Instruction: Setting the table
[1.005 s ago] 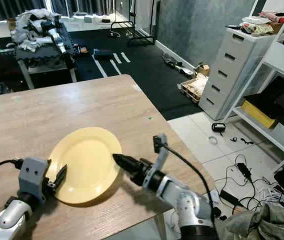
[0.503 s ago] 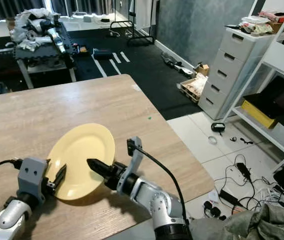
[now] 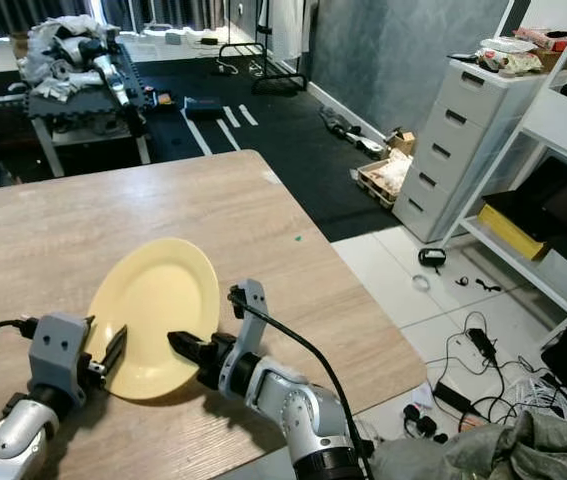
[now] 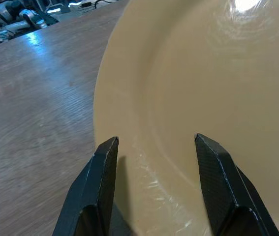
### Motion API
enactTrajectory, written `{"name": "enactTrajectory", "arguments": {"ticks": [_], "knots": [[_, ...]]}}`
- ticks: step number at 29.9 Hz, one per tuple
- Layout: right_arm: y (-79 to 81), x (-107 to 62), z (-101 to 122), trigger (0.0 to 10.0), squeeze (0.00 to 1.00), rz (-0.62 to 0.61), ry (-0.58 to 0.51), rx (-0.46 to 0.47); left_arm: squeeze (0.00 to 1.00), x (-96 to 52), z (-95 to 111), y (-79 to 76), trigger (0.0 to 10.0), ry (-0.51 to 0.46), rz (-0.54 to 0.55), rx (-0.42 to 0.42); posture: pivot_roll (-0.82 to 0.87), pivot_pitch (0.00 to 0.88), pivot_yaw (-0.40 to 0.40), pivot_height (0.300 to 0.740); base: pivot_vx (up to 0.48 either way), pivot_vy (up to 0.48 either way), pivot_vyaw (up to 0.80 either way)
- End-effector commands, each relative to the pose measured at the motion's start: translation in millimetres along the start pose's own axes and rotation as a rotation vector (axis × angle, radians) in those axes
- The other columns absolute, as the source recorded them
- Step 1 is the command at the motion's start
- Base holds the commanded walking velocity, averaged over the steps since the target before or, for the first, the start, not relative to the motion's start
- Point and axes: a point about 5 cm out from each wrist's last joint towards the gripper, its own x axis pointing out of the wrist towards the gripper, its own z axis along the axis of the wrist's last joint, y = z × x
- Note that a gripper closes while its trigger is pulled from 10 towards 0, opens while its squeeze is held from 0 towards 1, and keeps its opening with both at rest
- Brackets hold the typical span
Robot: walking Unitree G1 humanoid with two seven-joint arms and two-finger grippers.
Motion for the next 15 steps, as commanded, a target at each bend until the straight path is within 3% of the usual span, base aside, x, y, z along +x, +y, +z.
{"name": "enactTrajectory", "arguments": {"ticks": [1,4,5,6,7,9,12,15], "knots": [[2.8,1.8,-2.2,0.0,0.02,0.015,0.012,0.000,0.00,-8.1,-25.9,-8.4,10.0,0.138,-0.031,-0.014,0.04,0.001,0.035,0.740,0.000,0.000,0.00],[2.7,1.7,-1.9,0.0,0.02,0.013,0.009,-0.003,0.00,-6.6,-23.1,-8.1,10.0,0.126,-0.029,-0.015,0.04,0.001,0.035,0.740,0.000,0.000,0.00],[1.5,-0.2,2.5,0.0,0.20,-0.003,-0.018,-0.017,0.00,5.2,4.9,-4.4,10.0,0.025,-0.023,-0.029,0.03,0.001,0.036,0.740,0.000,0.000,0.00],[1.5,-0.2,2.5,0.0,0.20,-0.003,-0.018,-0.017,0.00,5.2,4.9,-4.4,10.0,0.025,-0.023,-0.029,0.03,0.001,0.036,0.740,0.000,0.000,0.00],[0.2,-2.1,6.8,0.0,0.20,-0.018,-0.043,-0.028,0.00,13.5,31.3,-1.1,10.0,-0.066,-0.024,-0.040,0.03,0.000,0.036,0.740,0.000,0.000,0.00],[-0.6,-4.1,12.1,0.0,0.25,-0.027,-0.070,-0.038,0.00,19.2,55.6,1.9,10.0,-0.144,-0.038,-0.043,0.03,0.000,0.038,0.740,0.000,0.000,0.00],[-1.1,-6.0,16.5,0.0,0.29,-0.035,-0.091,-0.049,0.00,21.9,70.9,4.1,10.0,-0.188,-0.048,-0.049,0.03,0.000,0.040,0.740,0.000,0.000,0.00],[-2.3,-17.1,40.4,0.0,0.35,-0.076,-0.206,-0.117,0.00,24.7,121.5,12.3,10.0,-0.334,-0.075,-0.100,0.03,0.000,0.049,0.740,0.000,0.000,0.00]]}}
